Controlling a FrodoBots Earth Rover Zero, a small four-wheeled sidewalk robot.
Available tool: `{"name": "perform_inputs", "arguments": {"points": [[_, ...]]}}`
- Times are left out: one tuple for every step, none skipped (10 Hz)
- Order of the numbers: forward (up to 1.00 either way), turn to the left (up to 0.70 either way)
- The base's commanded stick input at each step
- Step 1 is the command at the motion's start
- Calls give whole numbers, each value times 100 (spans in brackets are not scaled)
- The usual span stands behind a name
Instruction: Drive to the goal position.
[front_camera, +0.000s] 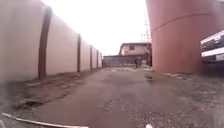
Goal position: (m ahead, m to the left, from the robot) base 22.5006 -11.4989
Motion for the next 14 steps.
{"name": "perform_inputs", "arguments": {"points": [[60, 0], [60, 0], [60, 0], [60, 0], [60, 0], [60, 0], [60, 0], [60, 0], [60, 0], [60, 0], [60, 0], [60, 0], [60, 0], [60, 0]]}}
